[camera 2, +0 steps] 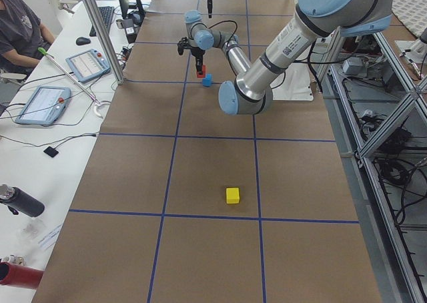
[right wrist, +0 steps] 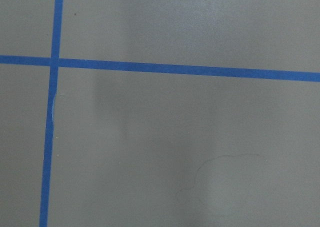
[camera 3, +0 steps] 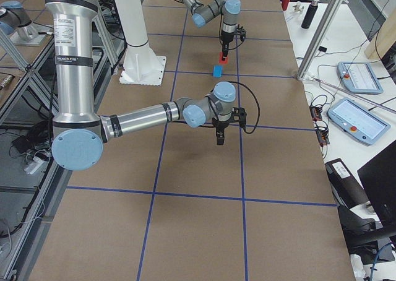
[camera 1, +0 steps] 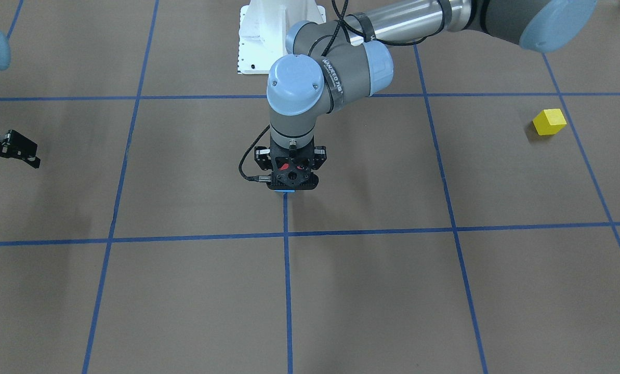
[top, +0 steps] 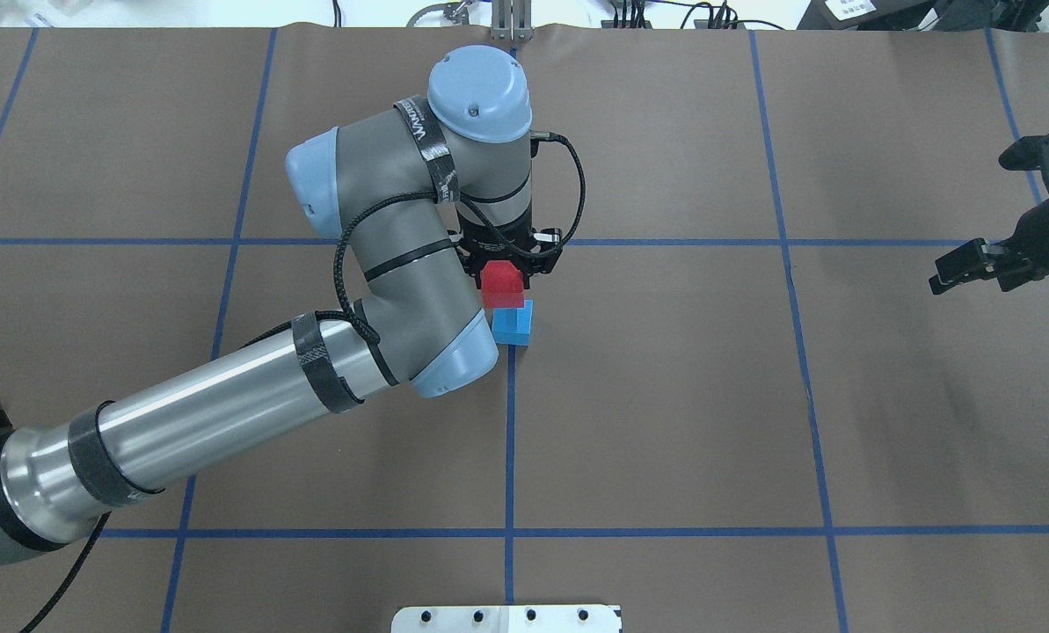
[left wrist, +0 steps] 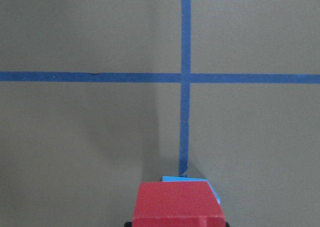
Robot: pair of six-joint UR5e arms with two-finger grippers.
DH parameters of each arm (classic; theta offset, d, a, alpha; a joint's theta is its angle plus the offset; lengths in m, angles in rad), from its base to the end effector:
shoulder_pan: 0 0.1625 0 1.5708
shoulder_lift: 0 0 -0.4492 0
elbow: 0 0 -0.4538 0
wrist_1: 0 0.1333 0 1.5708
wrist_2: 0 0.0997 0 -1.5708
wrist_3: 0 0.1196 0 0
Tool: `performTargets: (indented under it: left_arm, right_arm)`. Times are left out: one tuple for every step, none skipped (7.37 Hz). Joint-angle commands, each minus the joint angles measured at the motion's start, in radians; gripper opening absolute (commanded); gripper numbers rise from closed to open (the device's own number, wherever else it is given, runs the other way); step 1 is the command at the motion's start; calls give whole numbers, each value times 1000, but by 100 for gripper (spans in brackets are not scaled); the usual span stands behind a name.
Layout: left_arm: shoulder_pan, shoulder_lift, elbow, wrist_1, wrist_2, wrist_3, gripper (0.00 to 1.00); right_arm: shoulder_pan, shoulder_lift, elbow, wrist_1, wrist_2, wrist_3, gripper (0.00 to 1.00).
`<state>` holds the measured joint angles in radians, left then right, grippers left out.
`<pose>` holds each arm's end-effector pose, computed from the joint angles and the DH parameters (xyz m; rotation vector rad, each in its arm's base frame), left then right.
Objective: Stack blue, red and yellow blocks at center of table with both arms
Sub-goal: 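Carry the red cube with the left gripper above the blue cube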
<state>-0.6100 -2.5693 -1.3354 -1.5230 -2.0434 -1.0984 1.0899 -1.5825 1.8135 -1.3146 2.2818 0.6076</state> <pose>0.6521 -0.5520 0.1071 -0.0260 0.8333 0.0395 -0.2133 -0.5283 0.5412 0.0382 -0.8364 -0.0539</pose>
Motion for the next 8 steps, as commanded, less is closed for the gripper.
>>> performTargets:
  left_arm:
    - [9, 1, 4, 1, 17, 46, 0]
    - [12, 3, 4, 3, 17, 55, 0]
    - [16, -3, 2, 3, 17, 55, 0]
    - [16, -6, 2, 4, 17, 55, 0]
    - [21, -8, 4, 12, 17, 55, 0]
    - [29, -5, 4, 17, 17, 55, 0]
    - [35, -5, 5, 17, 17, 55, 0]
    - [38, -5, 5, 17, 17, 55, 0]
  right_arm:
    - [-2, 1, 1, 0, -1, 6, 100]
    - [-2, 1, 0, 0, -2, 6, 100]
    - [-2, 2, 0, 0, -2, 6, 100]
    - [-2, 3, -2, 0, -2, 6, 100]
    - [-2, 4, -3, 0, -2, 6, 100]
    - [-2, 6, -2, 0, -2, 7, 100]
    - [-2, 7, -3, 0, -2, 6, 100]
    - [-2, 9, -5, 0, -2, 6, 100]
